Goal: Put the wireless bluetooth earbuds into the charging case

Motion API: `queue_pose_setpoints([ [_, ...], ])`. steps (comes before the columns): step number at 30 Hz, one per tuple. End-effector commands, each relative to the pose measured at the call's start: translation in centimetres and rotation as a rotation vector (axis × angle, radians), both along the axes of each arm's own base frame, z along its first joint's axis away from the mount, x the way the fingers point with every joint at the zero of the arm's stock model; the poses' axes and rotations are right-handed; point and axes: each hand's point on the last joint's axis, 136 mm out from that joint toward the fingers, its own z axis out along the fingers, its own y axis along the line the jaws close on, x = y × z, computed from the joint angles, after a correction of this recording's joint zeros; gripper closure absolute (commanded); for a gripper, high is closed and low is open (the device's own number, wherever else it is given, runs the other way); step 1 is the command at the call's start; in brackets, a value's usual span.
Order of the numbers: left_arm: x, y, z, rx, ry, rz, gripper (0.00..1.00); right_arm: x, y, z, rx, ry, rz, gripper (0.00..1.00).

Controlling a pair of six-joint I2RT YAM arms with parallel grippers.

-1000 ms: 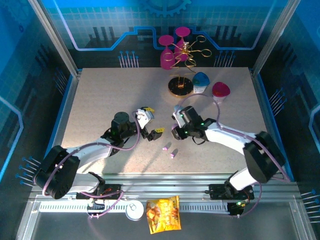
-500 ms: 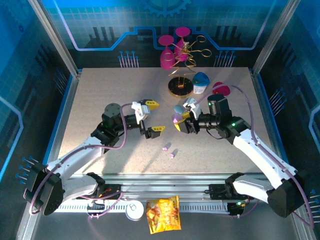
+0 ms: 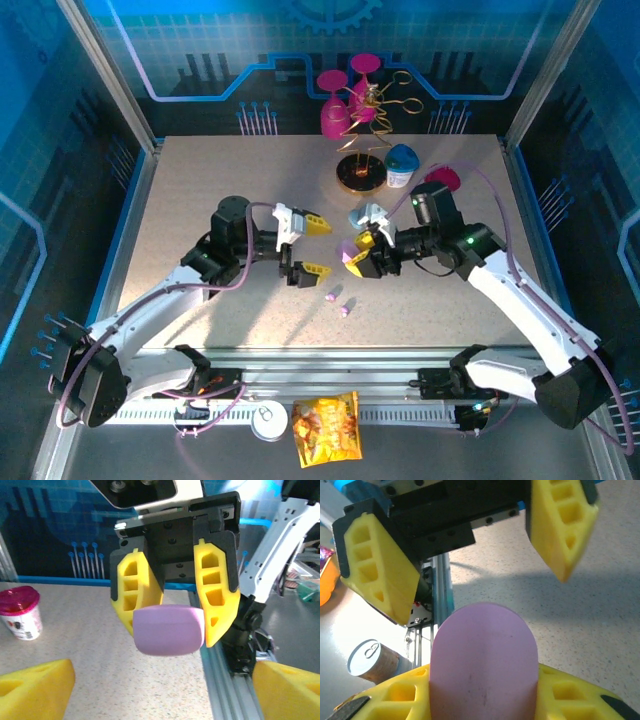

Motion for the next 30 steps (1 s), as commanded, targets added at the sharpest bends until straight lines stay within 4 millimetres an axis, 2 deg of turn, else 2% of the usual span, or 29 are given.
queue_pose_setpoints([
  [1, -1.2, -0.5, 0.2, 0.013, 0.02, -0.086, 0.11, -1.0, 0.5, 0.4, -0.025, -0.024, 0.062, 0.81],
  [15, -1.8, -1.6, -0.1, 0.04, 0.071, -0.147, 0.34, -1.2, 1.7, 0.5, -0.049, -0.077, 0.095, 0.82],
  [25, -2.0, -1.8, -0.3, 0.042, 0.069, -0.163, 0.59, -1.3, 1.7, 0.0, -0.072, -0.082, 0.098, 0.81],
  [28, -1.9, -1.9, -0.4, 0.042, 0.064, -0.159, 0.67, -1.2, 1.6, -0.3, -0.078, -0.083, 0.087, 0.76],
  [30, -1.8, -1.9, -0.5, 0.038, 0.062, -0.157, 0.67, -1.0, 1.4, -0.2, -0.068, -0.082, 0.07, 0.66],
])
